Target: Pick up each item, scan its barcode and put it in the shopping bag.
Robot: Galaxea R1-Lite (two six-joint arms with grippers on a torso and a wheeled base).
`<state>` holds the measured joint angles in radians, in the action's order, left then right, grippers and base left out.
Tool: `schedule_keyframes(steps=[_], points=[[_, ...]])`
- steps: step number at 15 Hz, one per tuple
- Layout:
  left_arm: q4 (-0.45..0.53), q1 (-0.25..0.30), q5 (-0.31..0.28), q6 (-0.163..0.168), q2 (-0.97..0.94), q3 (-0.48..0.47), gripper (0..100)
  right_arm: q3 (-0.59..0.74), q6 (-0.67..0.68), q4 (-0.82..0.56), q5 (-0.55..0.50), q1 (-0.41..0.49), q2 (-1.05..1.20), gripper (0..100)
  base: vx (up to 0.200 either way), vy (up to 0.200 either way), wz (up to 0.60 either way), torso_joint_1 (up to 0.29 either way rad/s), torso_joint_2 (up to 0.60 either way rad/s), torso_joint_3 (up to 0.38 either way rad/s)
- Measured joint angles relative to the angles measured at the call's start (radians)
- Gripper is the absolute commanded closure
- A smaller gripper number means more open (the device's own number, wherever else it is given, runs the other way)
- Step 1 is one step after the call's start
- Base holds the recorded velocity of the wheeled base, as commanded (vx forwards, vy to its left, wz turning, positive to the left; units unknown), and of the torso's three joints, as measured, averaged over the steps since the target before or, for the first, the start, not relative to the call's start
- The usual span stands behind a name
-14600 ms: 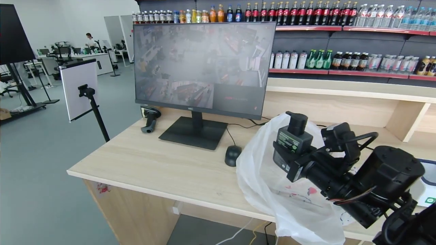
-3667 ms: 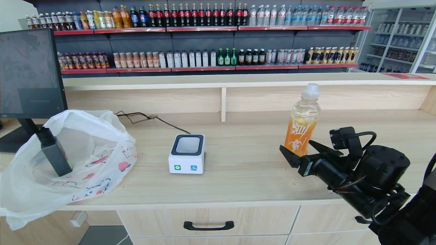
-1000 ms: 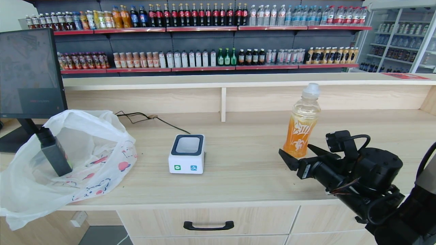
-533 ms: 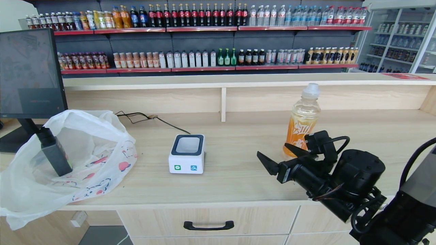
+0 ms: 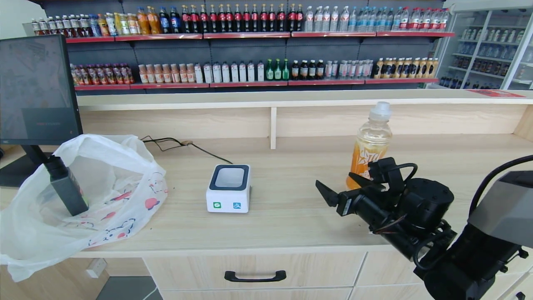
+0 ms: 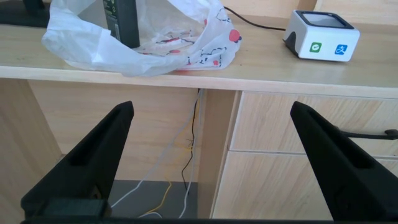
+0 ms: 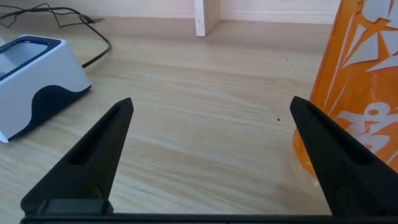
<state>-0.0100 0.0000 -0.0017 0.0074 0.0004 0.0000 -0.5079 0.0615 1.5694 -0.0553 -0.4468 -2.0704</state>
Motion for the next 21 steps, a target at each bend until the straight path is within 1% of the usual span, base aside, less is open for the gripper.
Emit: schedule_keyframes(steps=[5, 11, 21], points=[[-0.001, 0.000, 0.000, 0.002, 0.000, 0.000, 0, 0.021, 0.000, 0.000, -0.001, 0.055, 0.003, 0, 0.000, 0.000, 0.00, 0.000, 0.00, 0.000], [0.001, 0.000, 0.000, 0.002, 0.000, 0.000, 0, 0.048, 0.000, 0.000, 0.000, 0.063, 0.023, 0, 0.000, 0.000, 0.00, 0.000, 0.00, 0.000], [0.002, 0.000, -0.001, 0.002, 0.000, 0.000, 0, 0.068, 0.000, 0.000, 0.000, 0.121, 0.039, 0, 0.000, 0.000, 0.00, 0.000, 0.00, 0.000]])
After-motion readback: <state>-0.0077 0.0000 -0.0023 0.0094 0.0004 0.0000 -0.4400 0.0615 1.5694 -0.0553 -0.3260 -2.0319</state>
